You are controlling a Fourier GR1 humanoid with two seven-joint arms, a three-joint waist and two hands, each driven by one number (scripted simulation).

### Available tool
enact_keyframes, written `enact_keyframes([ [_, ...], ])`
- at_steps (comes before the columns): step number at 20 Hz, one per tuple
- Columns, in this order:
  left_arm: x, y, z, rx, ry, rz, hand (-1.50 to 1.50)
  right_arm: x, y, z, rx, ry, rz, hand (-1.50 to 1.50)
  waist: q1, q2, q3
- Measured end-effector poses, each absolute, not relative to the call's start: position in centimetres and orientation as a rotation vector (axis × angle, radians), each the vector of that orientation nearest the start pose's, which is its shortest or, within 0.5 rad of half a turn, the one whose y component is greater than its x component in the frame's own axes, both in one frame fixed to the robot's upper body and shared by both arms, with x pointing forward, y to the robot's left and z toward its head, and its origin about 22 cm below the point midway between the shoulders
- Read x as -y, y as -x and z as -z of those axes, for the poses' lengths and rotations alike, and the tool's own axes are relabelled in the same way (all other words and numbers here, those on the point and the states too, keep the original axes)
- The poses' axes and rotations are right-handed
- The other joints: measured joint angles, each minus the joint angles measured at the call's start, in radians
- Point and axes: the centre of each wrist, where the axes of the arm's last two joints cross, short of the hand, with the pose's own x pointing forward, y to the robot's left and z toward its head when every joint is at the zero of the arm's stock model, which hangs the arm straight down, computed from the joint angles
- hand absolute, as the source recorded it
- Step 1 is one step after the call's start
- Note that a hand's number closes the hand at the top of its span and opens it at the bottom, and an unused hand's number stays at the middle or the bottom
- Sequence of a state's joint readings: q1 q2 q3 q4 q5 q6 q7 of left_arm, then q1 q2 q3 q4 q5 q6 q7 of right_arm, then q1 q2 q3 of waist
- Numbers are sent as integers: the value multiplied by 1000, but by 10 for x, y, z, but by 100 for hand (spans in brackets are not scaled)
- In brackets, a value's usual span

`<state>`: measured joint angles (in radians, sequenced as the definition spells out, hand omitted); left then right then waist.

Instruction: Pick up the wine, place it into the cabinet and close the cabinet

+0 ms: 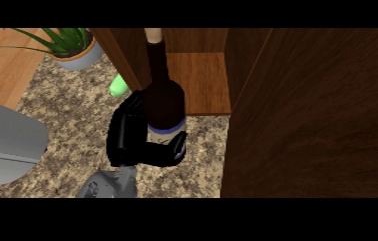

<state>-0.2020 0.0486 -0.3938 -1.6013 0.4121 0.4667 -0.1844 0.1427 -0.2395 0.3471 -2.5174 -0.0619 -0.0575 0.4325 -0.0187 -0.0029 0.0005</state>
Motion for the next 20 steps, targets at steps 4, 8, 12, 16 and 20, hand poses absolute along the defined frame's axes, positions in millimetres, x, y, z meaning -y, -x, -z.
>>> enact_keyframes([
  [4,-110,-278,-55,1739,251,-263,150,200,-125,-178,1876,-238,-307,-150,-3,1,0],
  [8,-100,-295,-56,1722,214,-250,150,202,-126,-179,1879,-223,-315,-150,-4,2,0],
  [12,-96,-308,-48,1715,165,-230,150,200,-127,-181,1878,-238,-307,-150,-5,3,-1],
  [16,-89,-315,-32,1688,128,-212,150,197,-128,-182,1879,-256,-302,-150,-7,4,-1],
  [20,-86,-315,-14,1663,105,-215,150,198,-126,-180,1870,-259,-310,-150,-12,3,-1],
])
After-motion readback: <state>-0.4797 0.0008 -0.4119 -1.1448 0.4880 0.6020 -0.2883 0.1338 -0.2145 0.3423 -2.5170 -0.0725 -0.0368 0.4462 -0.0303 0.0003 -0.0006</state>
